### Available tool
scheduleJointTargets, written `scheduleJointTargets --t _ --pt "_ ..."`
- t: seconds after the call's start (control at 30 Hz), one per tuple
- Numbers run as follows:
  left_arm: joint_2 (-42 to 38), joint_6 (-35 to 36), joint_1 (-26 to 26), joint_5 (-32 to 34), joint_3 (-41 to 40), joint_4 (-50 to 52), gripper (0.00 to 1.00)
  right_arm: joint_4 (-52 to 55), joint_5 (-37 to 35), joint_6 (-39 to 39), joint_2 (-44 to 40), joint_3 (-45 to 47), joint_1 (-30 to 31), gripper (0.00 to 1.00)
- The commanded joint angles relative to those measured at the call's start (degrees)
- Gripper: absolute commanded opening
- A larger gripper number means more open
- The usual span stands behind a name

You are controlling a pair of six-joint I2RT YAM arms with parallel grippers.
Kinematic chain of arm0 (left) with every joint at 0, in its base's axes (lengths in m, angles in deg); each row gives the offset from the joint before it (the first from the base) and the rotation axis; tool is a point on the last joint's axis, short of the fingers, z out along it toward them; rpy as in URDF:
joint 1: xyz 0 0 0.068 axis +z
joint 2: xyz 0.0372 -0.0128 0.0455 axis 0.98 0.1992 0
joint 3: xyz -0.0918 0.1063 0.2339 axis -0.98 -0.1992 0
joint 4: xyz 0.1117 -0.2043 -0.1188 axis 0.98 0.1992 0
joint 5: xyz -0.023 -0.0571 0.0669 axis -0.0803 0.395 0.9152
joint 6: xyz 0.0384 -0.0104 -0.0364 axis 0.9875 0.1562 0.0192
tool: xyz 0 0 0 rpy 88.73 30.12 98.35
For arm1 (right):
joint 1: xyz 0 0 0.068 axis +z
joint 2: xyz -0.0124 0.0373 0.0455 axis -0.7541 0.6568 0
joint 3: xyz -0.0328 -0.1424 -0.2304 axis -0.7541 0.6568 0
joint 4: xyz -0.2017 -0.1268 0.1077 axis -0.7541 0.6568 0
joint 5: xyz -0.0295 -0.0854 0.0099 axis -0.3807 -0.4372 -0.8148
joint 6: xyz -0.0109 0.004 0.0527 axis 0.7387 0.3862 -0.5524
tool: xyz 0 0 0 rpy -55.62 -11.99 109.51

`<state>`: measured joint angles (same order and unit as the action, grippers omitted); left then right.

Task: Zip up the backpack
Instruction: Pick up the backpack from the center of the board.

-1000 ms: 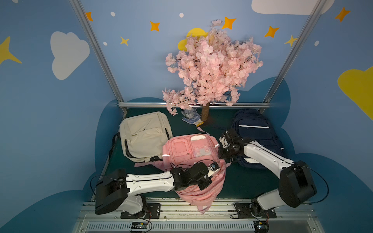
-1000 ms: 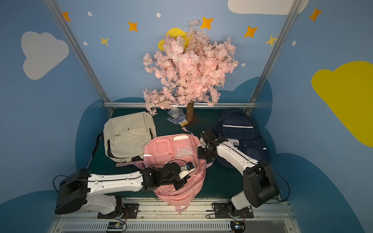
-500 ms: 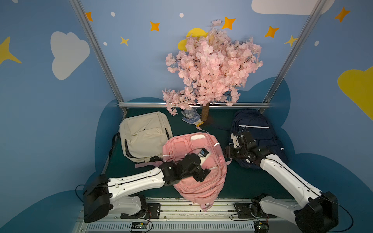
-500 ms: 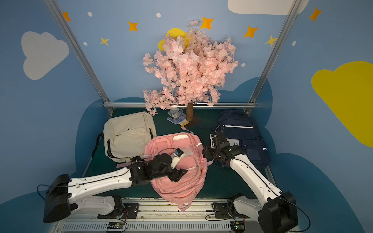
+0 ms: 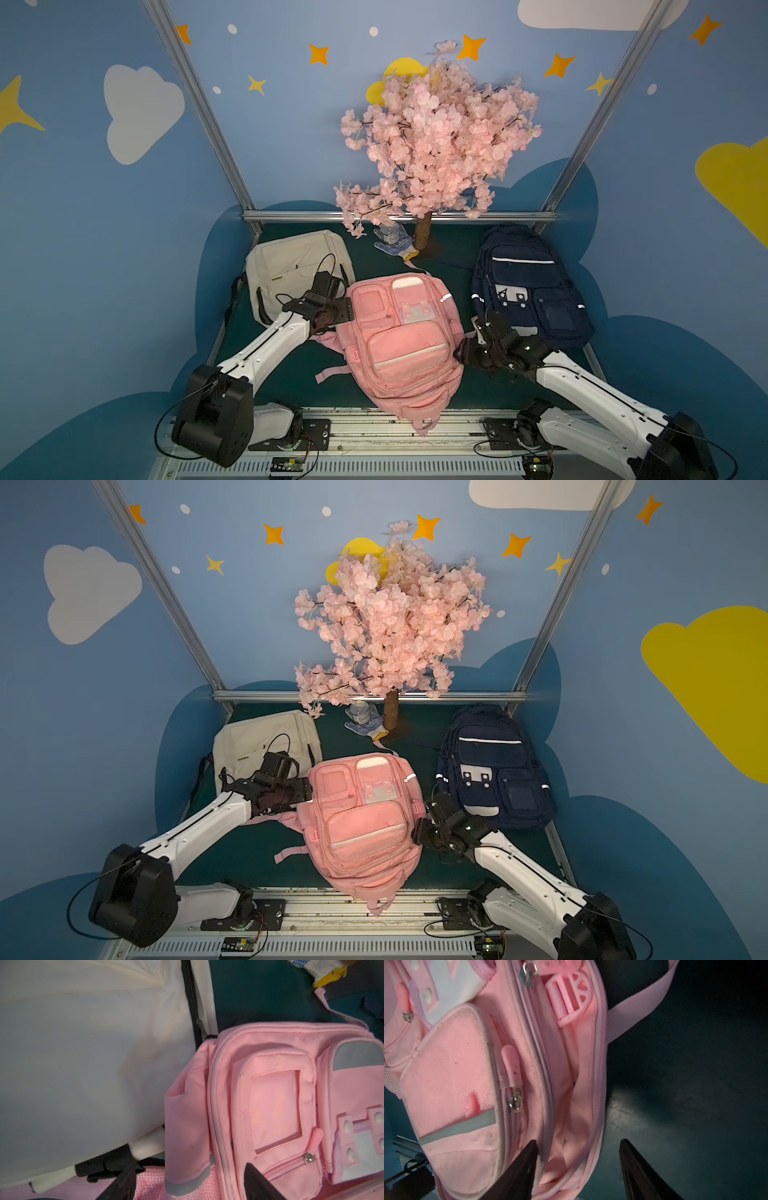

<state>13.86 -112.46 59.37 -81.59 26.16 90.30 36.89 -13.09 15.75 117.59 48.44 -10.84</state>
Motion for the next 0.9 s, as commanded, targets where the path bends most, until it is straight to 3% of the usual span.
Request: scheduleJointTargets --t 0.0,0.13,0.23,0.3,0.37,0.43,0.53,0.7,0.87 --pt "2.74 -0.46 0.4 -4.21 0.1 -2.19 0.8 -4.45 0.8 -3.24 2.44 1.28 1.13 0.65" --pt "6.74 -0.83 0.52 -6.49 0.37 -2.79 0.7 -8.99 2.02 -3.73 6.3 2.17 1.62 0.65" --pt "8.71 -0.31 0.48 -10.89 0.53 -3.77 0.48 -11.79 3.47 -3.1 9.39 1.54 1.62 0.59" --pt "8.85 -0.66 0.43 -13.45 0.11 -4.73 0.31 -11.92 3.52 -2.34 11.1 0.46 1.53 0.46" --pt "7.53 -0.95 0.03 -14.71 -0.12 -4.76 0.15 -11.12 2.98 -0.5 12.2 -1.4 1.2 0.26" --pt "4.16 -1.46 -1.09 -13.72 -0.72 -4.16 0.07 -8.83 1.48 1.37 12.69 -4.17 0.64 0.11" --pt "-4.52 -2.25 -3.75 -11.57 -2.19 -3.08 0.03 -3.94 -2.84 4.3 13.03 -10.58 -0.69 0.0" --pt "-21.6 -4.92 -9.64 -5.72 -7.22 -2.6 0.03 -2.8 -15.27 11.94 13.8 -18.59 -2.67 0.0" --pt "-33.45 -12.4 -13.97 -5.36 -15.16 -4.9 0.02 -6.94 -16.01 18.34 21.71 -27.1 -5.37 0.0"
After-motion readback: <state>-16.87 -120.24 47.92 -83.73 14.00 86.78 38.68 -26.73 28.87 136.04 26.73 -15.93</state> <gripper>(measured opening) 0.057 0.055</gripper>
